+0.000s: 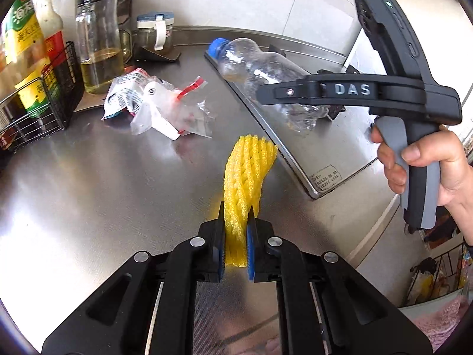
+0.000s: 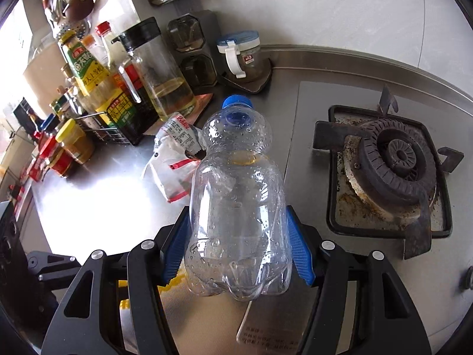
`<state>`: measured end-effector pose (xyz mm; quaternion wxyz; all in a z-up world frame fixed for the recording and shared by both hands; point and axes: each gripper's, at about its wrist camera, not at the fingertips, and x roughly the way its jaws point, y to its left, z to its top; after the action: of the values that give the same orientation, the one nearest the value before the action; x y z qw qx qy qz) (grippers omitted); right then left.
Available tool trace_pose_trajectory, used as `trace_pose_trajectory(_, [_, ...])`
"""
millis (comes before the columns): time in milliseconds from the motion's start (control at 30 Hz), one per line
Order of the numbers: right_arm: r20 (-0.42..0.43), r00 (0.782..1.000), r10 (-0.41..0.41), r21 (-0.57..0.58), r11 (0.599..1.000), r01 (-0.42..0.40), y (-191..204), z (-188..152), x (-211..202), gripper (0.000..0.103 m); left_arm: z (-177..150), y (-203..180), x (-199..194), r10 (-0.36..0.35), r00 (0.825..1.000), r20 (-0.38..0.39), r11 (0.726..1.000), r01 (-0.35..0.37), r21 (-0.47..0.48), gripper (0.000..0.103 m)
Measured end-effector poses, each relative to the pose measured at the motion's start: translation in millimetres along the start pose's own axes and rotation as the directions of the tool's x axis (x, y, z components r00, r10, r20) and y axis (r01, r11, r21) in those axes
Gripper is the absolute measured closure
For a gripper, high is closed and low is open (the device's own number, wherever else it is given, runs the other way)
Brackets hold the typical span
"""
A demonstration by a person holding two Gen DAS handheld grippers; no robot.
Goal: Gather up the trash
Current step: 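Carry the foam net and bottle over the bin and release both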
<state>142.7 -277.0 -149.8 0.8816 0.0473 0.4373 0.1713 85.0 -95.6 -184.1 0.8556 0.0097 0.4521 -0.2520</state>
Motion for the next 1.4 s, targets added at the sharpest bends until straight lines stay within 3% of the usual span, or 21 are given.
trace_pose_trajectory(233, [0.044, 0.996, 0.071, -0.038, 0.997, -0.069, 24.6, -38.0, -54.6, 0.04, -32.5, 5.5, -40.5, 0.057, 0.998, 0.037, 0.994, -0.053, -0.095, 0.094])
trace_pose_trajectory(400, [0.039, 0.99, 0.135, -0.054, 0.99, -0.132, 41.4, -85.1, -90.5, 0.04, -69.0, -6.2, -75.1, 0.114, 0.992, 0.049, 0.987, -0.107, -0.124, 0.094])
trace_pose_trajectory(700, [-0.095, 0.966, 0.241, -0.138, 0.958, -0.253, 82.5, -188.0, -116.6, 0.04, -154.1, -11.8, -122.1, 0.173, 0.985, 0.011, 0.961, -0.166, -0.221, 0.094])
trace_pose_trajectory(867, [-0.234, 0.938, 0.256, -0.105, 0.953, -0.286, 98.2, -240.5, -89.5, 0.04, -202.0, -7.8, -124.3, 0.174, 0.983, -0.052, 0.943, -0.182, -0.277, 0.094])
trace_pose_trajectory(1000, [-0.31, 0.923, 0.227, -0.069, 0.963, -0.26, 101.2, -274.3, -52.1, 0.04, -231.6, 3.8, -108.0, 0.162, 0.981, -0.107, 0.923, -0.188, -0.334, 0.094])
trace_pose_trajectory(1133, [-0.373, 0.907, 0.193, -0.009, 0.977, -0.212, 97.3, -301.5, -7.9, 0.04, -257.8, 16.6, -79.2, 0.134, 0.979, -0.155, 0.903, -0.185, -0.388, 0.094])
trace_pose_trajectory(1400, [-0.473, 0.876, 0.095, -0.02, 0.993, -0.118, 100.7, -347.9, 73.6, 0.04, -299.1, 41.1, -3.3, 0.086, 0.966, -0.244, 0.872, -0.191, -0.45, 0.094])
